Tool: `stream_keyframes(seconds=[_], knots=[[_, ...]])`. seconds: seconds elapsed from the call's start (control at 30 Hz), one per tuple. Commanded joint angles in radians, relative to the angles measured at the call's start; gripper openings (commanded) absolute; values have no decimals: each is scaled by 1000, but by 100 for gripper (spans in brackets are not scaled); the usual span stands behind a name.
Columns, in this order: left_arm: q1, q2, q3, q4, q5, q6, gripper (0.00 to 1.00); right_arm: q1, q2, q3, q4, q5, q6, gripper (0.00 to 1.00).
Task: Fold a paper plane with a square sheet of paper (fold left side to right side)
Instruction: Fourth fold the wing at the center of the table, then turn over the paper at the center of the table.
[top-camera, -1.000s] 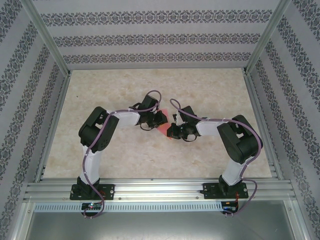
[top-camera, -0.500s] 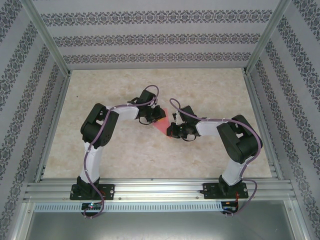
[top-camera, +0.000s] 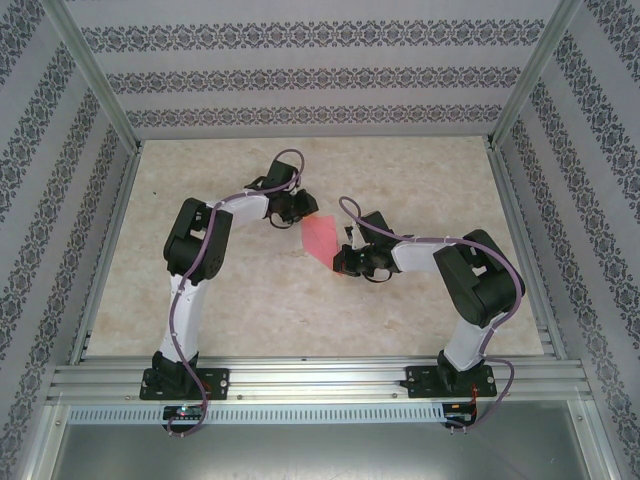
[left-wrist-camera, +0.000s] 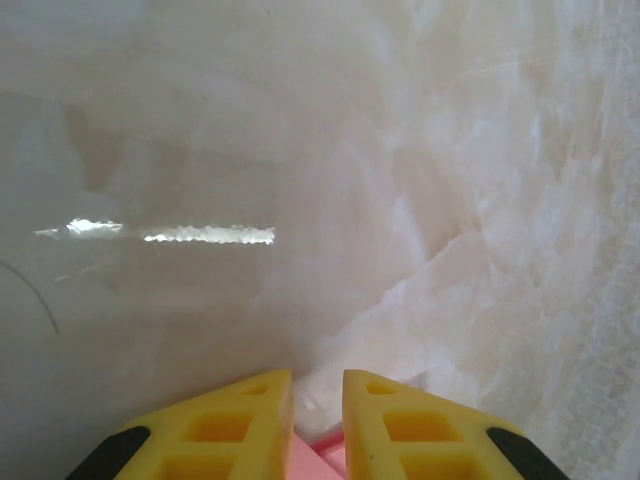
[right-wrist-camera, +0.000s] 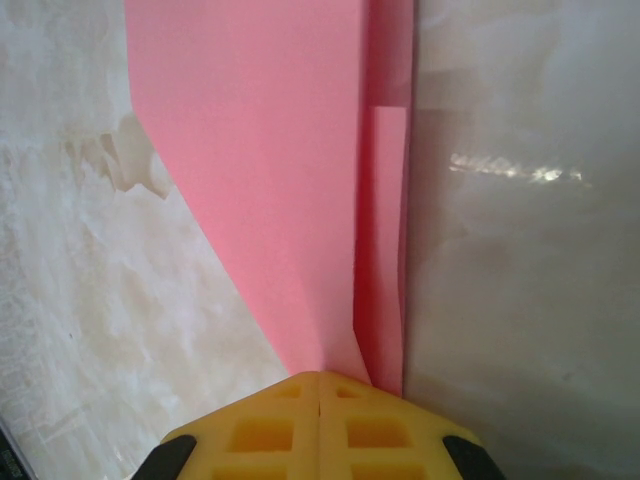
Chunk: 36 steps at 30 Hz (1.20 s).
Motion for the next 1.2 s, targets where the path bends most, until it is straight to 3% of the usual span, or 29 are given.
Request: stream_keyframes(seconds=[0.0,0.27,0.47,0.57,0.73,0.87,1.0,1.17], knots=[[45,57,40,-37,-99,63,23,19,38,-58,-213,75,-7,0],[84,47,175,-105,-54,114,28,22,1,-52,-175,49,-5,1],[100,-62,218,-192,-55,171,37,22,-98,-11,-167,19,-33,6],[101,-169,120,-162,-55,177,40,15,-188,7,-206,22,-66,16],[91,-389,-209,24,-12,86,43,-40,-387,-51,-241,60,-86,35],[44,-497,-427,158,8,1,45,-100,-506,-119,-232,99,-85,41],[-22,-496,-543,307,48,-92,46,-130,-580,-181,-165,86,-65,46],[-91,-406,-538,395,68,-140,46,-132,-623,-240,-93,73,-25,48]])
